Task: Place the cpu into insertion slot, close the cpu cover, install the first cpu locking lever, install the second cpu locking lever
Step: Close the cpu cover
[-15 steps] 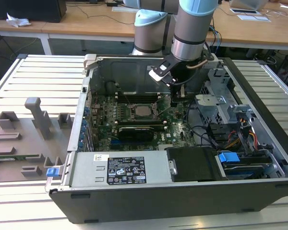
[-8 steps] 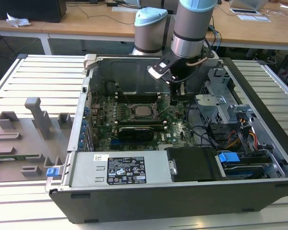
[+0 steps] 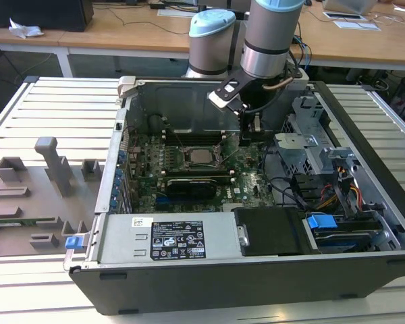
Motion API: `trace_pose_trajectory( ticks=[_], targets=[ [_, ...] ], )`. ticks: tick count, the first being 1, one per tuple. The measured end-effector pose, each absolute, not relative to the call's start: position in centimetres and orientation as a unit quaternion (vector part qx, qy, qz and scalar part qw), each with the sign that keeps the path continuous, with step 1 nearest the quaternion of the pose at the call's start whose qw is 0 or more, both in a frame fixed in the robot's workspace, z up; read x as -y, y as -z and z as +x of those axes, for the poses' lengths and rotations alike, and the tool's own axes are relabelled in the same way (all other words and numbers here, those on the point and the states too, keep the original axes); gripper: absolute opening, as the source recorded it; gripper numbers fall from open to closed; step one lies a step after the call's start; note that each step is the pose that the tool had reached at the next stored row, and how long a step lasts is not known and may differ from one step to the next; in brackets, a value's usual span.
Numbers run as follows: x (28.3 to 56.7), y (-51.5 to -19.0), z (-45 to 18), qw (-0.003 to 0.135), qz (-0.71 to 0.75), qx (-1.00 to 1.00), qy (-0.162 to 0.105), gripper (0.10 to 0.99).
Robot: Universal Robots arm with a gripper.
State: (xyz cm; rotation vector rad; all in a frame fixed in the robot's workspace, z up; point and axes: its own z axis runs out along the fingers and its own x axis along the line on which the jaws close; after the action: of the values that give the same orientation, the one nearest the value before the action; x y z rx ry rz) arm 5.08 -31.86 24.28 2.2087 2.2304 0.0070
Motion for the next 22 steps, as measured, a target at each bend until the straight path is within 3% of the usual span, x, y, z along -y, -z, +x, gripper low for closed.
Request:
trace_pose_trajectory(
  ticks=[22],
  targets=[
    [31.9,-24.3,1.7,0.001,0.704,-0.711,-0.002,0.106]
  ],
)
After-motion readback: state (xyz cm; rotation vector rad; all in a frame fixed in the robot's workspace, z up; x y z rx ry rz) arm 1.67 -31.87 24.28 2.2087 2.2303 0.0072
